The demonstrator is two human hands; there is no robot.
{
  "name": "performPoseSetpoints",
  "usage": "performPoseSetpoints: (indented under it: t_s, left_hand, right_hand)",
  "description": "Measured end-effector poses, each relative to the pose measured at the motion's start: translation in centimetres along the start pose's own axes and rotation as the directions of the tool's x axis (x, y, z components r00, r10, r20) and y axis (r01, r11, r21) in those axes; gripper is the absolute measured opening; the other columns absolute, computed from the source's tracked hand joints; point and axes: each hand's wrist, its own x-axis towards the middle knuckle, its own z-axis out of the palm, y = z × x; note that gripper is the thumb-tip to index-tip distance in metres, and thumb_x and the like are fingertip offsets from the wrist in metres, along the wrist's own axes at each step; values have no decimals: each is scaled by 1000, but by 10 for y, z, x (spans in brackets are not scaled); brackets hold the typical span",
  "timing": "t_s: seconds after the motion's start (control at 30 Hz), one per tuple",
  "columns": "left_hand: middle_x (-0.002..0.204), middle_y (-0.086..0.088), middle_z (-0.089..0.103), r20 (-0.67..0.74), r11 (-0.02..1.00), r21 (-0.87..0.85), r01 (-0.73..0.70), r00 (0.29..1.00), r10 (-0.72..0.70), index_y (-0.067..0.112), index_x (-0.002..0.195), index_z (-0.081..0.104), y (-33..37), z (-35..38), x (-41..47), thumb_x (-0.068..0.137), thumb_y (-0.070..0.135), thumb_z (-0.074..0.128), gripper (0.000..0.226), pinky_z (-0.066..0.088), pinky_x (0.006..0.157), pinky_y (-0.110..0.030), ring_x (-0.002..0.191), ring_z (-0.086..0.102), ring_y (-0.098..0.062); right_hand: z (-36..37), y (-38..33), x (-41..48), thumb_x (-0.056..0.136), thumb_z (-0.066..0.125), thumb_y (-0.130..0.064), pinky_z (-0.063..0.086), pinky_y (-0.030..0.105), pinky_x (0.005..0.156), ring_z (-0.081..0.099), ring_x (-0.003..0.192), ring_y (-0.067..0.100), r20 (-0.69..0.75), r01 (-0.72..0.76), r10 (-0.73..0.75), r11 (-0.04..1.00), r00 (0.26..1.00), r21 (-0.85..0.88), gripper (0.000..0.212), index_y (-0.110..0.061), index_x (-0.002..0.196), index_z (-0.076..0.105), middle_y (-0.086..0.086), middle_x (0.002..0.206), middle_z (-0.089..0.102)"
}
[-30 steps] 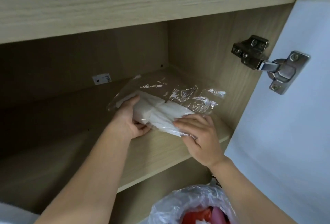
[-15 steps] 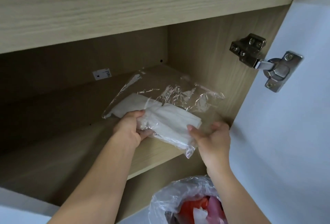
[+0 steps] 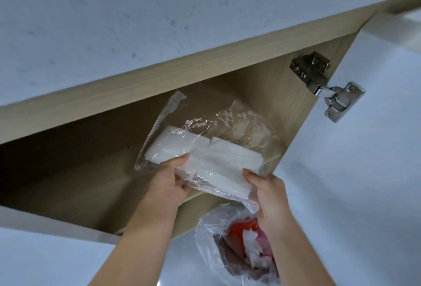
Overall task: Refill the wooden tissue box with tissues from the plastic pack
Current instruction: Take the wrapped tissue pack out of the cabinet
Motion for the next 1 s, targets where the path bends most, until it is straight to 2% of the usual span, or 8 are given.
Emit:
performPoseSetpoints:
  t_s: [0.13, 0.2, 0.37, 0.53, 0.67, 0.77, 0.9, 1.0]
  left_hand:
    - [109, -12, 68, 76, 991, -95, 93, 993, -86, 6, 81, 66, -6, -10, -14, 63, -1, 74, 21, 49, 95, -45, 104, 63, -31]
    - [107, -8, 66, 101, 979, -153, 137, 987, -122, 4, 87, 65, -8, -14, -27, 62, -2, 77, 29, 54, 81, -45, 107, 62, -32]
    - [124, -11, 63, 175, 967, -150, 205, 968, -179, 5, 111, 67, -7, -18, -74, 32, -4, 85, 82, 44, 98, -54, 107, 63, -39]
    - [116, -10, 65, 142, 967, -117, 226, 968, -209, 8, 104, 71, -5, -5, -142, 51, 3, 81, 54, 44, 99, -43, 106, 61, -30]
    - [64, -9, 68, 89, 969, -48, 243, 967, -238, 7, 82, 68, -6, 6, -206, 78, 4, 68, 6, 48, 50, -28, 49, 61, -22]
    - [59, -8, 66, 80, 964, -45, 262, 963, -258, 6, 79, 68, -11, 11, -242, 78, 4, 66, 3, 43, 52, -28, 42, 58, -21]
    - [67, -11, 66, 128, 949, -91, 302, 949, -289, 5, 79, 67, -5, 27, -298, 78, 2, 65, 4, 46, 50, -28, 54, 59, -24]
    - [68, -9, 64, 156, 949, -120, 293, 949, -274, 6, 73, 62, 12, 48, -334, 77, 4, 68, 8, 50, 48, -26, 51, 60, -24]
  right_hand:
    - [-3, -13, -32, 62, 75, -12, 44, 41, 61, 53, 71, 38, 62, -19, 14, 996, 998, 90, 58, 5, 113, 54, 23, 86, 58]
    - [-12, -19, -43, 73, 67, -7, 38, 31, 55, 51, 63, 29, 63, -3, -4, 994, 998, 110, 35, -1, 103, 52, 13, 77, 54]
    - [-30, -48, -85, 79, 61, -1, 52, 28, 53, 67, 63, 21, 168, -1, -16, 995, 986, 99, 16, -9, 91, 54, 6, 72, 67]
    - [-43, -82, -129, 69, 66, -4, 54, 41, 75, 65, 81, 32, 154, 43, -57, 995, 986, 94, 31, -5, 98, 57, 15, 84, 65]
    - [-60, -109, -173, 65, 68, -5, 50, 31, 62, 58, 68, 27, 114, 47, -56, 995, 992, 86, 23, -9, 84, 56, 8, 68, 58]
    - [-72, -128, -201, 63, 68, -4, 49, 30, 63, 59, 63, 24, 87, 58, -66, 995, 994, 85, 16, -13, 72, 59, 5, 63, 61]
    - [-81, -169, -240, 61, 71, -11, 49, 23, 52, 61, 52, 19, 110, 106, -113, 992, 987, 68, 27, -6, 83, 57, 6, 60, 61]
    - [-80, -206, -257, 76, 59, 2, 50, 21, 48, 65, 51, 14, 125, 193, -202, 978, 971, 81, 13, -6, 87, 60, 0, 56, 66]
